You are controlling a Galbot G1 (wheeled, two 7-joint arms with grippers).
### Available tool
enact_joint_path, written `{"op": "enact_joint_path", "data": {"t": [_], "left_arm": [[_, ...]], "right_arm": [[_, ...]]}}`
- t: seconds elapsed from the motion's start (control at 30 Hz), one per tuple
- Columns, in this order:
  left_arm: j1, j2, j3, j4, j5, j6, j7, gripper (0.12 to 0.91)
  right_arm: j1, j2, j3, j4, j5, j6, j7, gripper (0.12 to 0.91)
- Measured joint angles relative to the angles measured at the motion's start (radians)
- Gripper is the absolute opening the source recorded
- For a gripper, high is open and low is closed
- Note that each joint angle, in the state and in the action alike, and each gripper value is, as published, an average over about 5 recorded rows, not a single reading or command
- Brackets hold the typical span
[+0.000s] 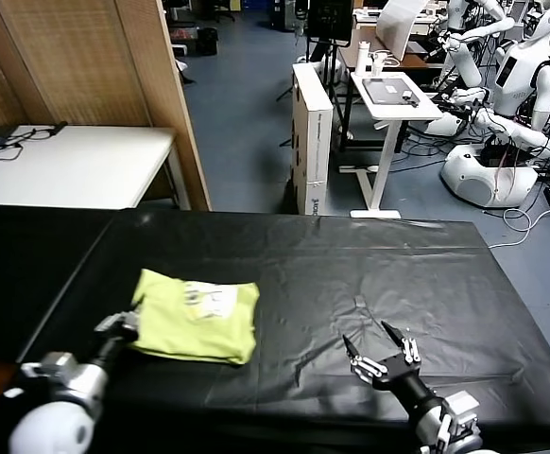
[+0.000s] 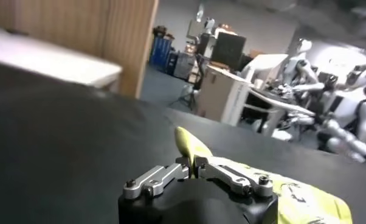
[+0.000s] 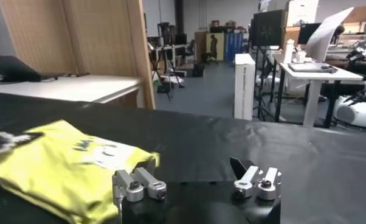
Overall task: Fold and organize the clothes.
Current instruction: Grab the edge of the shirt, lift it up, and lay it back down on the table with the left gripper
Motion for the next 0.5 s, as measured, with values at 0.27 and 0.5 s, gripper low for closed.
{"op": "enact_joint_path", "data": {"t": [0.27, 0.5], "left_arm": [[0.007, 0.117, -0.063, -0.098, 0.008, 0.077, -0.075, 0.180], [0.040, 0.006, 0.129, -0.253, 0.035, 0.158, -0.166, 0.180]], "right_arm": [[0.011, 0.012, -0.009, -0.025, 0.001, 0.004, 0.001, 0.907], [0.007, 0.030, -0.013, -0.053, -0.020, 0.005, 0.002, 0.907]]}}
